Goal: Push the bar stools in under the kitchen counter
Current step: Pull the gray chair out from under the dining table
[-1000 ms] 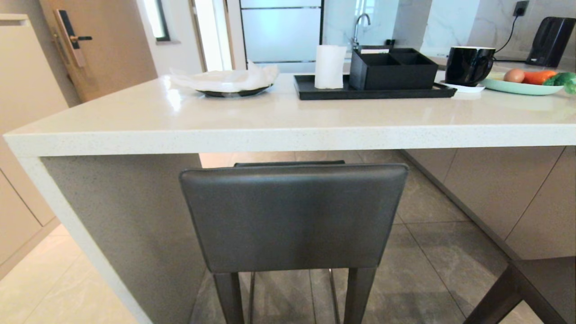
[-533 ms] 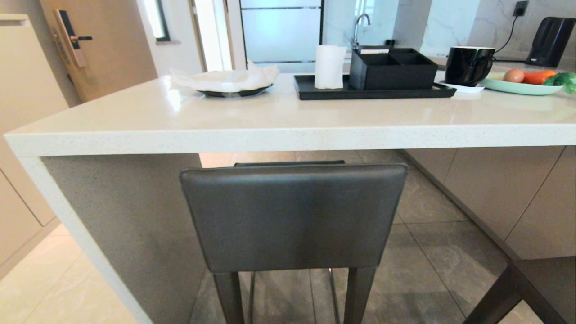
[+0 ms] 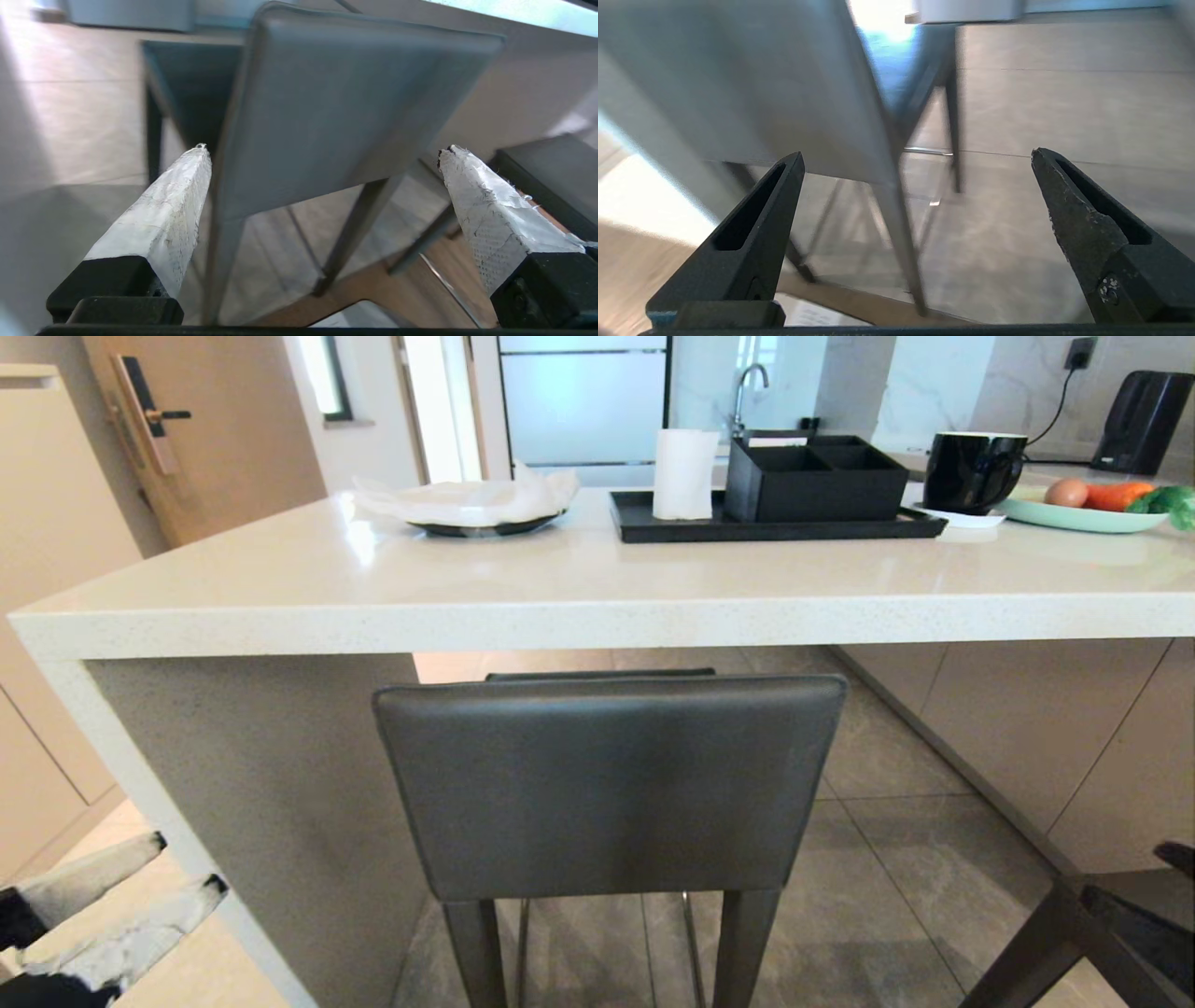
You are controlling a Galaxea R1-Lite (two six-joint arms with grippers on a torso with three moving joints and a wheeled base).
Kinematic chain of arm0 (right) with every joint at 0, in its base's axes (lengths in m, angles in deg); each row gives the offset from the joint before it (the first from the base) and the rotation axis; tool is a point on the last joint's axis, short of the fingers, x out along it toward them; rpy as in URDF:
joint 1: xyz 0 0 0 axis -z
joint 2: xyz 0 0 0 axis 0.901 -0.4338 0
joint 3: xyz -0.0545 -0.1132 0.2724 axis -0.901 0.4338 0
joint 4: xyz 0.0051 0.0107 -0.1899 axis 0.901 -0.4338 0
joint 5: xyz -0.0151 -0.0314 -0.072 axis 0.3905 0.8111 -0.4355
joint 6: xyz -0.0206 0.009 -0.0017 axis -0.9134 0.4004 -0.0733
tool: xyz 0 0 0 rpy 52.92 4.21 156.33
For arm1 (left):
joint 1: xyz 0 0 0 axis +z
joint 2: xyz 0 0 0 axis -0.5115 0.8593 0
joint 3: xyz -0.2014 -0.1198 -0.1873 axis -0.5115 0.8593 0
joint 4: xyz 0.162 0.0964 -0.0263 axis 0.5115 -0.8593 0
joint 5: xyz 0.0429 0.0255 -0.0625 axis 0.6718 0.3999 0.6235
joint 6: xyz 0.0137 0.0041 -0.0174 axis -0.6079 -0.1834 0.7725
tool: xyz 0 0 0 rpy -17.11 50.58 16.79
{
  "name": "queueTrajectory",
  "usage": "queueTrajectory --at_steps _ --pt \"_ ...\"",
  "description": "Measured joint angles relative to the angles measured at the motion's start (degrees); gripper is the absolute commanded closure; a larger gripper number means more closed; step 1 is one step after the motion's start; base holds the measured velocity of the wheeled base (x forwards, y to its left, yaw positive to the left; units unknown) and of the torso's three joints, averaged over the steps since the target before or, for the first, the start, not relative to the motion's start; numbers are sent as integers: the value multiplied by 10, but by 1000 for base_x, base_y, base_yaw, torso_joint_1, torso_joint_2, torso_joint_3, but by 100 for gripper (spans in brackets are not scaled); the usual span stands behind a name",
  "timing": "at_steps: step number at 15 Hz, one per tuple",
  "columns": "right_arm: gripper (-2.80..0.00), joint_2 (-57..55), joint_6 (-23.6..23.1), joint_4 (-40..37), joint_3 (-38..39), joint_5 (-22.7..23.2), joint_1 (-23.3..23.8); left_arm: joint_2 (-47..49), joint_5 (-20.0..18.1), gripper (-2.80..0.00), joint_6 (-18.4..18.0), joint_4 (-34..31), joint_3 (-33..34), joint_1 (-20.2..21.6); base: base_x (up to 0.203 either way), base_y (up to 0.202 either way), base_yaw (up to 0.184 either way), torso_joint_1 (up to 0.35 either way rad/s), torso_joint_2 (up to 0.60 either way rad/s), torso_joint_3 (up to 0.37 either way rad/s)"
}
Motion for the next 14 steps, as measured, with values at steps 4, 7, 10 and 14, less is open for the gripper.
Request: queueTrajectory --at_steps 4,7,10,14 --pt "-280 -97 -14 49 -19 103 -11 111 -98 -280 -6 101 24 0 0 0 0 0 0 0" --pt "-280 -155 -15 62 -41 156 -19 175 -145 -280 -59 125 31 2 0 0 0 0 0 0" --pt "-280 -214 -15 118 -44 163 -27 263 -186 -280 -78 242 52 7 0 0 0 0 0 0" --pt "-280 -279 -16 178 -33 166 -44 408 -230 -280 -79 457 94 29 0 0 0 0 0 0"
